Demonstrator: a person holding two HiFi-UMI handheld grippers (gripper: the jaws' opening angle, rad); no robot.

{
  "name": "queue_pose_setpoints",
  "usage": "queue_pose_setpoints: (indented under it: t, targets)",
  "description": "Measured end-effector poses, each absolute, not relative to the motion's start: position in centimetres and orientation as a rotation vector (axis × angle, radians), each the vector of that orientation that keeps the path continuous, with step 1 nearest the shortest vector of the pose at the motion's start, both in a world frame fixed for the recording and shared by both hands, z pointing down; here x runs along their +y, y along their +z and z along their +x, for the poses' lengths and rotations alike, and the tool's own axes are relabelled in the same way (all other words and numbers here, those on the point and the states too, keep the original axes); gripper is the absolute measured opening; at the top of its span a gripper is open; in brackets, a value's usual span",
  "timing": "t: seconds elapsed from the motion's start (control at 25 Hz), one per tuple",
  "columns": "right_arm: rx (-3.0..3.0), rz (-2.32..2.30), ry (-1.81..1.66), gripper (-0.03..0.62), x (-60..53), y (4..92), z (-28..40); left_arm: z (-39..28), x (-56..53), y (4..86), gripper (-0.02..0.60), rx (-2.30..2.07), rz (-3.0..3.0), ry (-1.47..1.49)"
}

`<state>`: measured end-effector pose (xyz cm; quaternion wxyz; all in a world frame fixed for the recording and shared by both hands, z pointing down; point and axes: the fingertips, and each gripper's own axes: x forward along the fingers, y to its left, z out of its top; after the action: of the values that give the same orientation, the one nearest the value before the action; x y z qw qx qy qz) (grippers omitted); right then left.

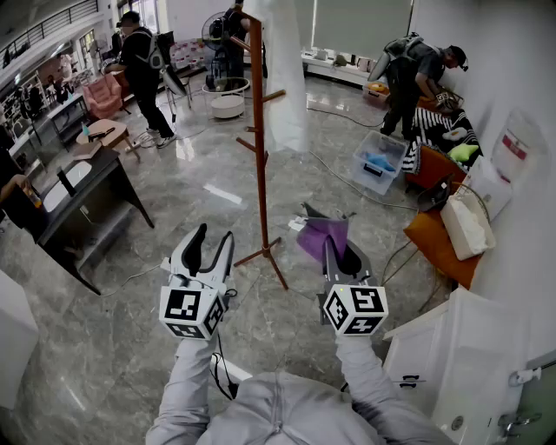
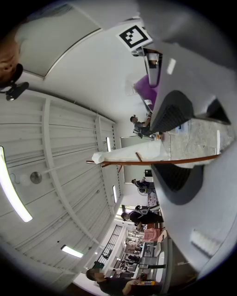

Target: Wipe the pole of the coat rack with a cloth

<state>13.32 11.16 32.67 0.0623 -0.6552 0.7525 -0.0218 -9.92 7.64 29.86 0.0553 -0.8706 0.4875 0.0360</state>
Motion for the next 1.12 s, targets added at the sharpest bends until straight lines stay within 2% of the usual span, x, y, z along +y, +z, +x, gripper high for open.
queue_pose_setpoints:
  t: [0.6,1.12]
  targets:
    - [2.274,-1.978,-0.073,0.052,10.8,32.9,13.7,-9.4,7.2,30.1,0.230,1.478,-2.648,0.111]
    - [2.286,-1.896,-0.088,0.054,10.8,33.0,16.6,-5.9,7.1,30.9,0.230,1.497,-2.649,0.116]
